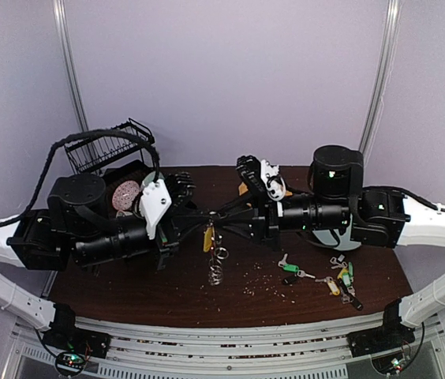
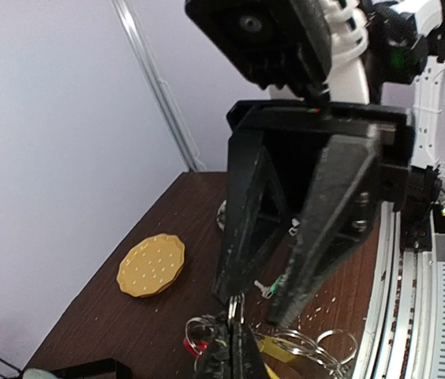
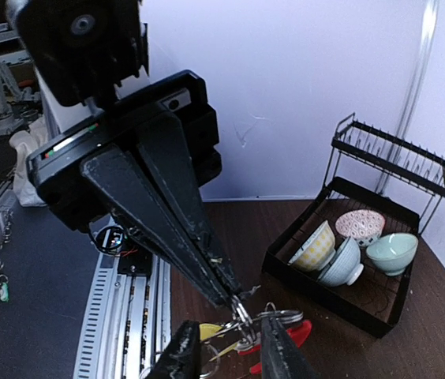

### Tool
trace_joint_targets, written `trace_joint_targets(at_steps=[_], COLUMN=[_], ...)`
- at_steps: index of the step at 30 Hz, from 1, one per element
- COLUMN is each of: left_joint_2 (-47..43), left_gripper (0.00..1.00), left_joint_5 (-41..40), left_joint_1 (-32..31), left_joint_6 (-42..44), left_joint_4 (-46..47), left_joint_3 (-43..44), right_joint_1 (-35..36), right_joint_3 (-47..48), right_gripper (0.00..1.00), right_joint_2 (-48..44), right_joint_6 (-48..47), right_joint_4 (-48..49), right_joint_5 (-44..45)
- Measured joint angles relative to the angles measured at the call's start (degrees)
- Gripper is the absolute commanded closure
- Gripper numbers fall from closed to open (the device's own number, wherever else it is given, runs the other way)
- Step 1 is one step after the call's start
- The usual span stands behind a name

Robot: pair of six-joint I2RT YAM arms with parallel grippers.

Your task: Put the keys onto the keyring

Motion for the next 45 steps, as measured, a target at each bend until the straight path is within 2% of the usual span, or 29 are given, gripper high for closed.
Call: trace_joint_targets(at_steps=[4, 9, 12, 18, 22, 25, 27, 35, 39, 42, 45], left_joint_2=[4.15, 9.77, 12.37, 12.76, 12.41, 12.13, 12.13, 10.62, 9.64, 9.38, 9.2], left_gripper=[1.0, 1.0, 1.0, 1.0, 1.0, 1.0, 1.0, 1.0, 1.0, 1.0, 1.0], left_joint_5=[-5.79, -11.28, -9.68, -5.05, -3.54, -2.84, -2.23, -1.2, -0.76, -0.68, -0.7], left_joint_1=[0.02, 0.04, 0.24, 0.22, 0.22, 0.24, 0.24, 0.35, 0.37, 0.37, 0.37], left_joint_6=[-2.25, -6.51, -7.63, -8.72, -9.05, -9.05, -9.03, -9.01, -9.01, -8.98, -9.01], left_joint_4=[-8.37, -22.27, -28.72, -36.04, -37.05, -37.13, -37.13, -36.54, -35.8, -35.15, -34.88], left_joint_3=[6.4, 16.35, 20.55, 21.49, 22.01, 22.01, 22.01, 21.7, 21.55, 21.42, 20.85], right_joint_1=[-0.09, -0.7, -2.8, -7.15, -6.99, -6.97, -6.97, -7.3, -9.84, -11.43, -11.19], right_joint_3=[0.0, 0.0, 0.0, 1.03, 4.55, 6.36, 6.4, 6.38, 4.74, 3.45, 3.32], right_gripper=[0.57, 0.57, 0.6, 0.67, 0.68, 0.81, 0.82, 0.8, 0.75, 0.66, 0.64], right_joint_2=[0.04, 0.81, 1.53, 3.89, 6.97, 8.98, 9.55, 9.88, 9.42, 9.29, 9.29], right_joint_6=[-1.16, -1.25, -1.2, -5.79, -8.79, -9.84, -9.27, -6.67, -3.61, -1.99, -1.22], right_joint_4=[-2.34, -4.52, -4.55, -4.76, -6.51, -6.6, -6.1, -3.19, 1.2, 3.52, 4.76], right_joint_5=[4.09, 7.52, 2.91, -10.73, -18.82, -22.8, -23.85, -23.58, -24.83, -25.35, -26.03])
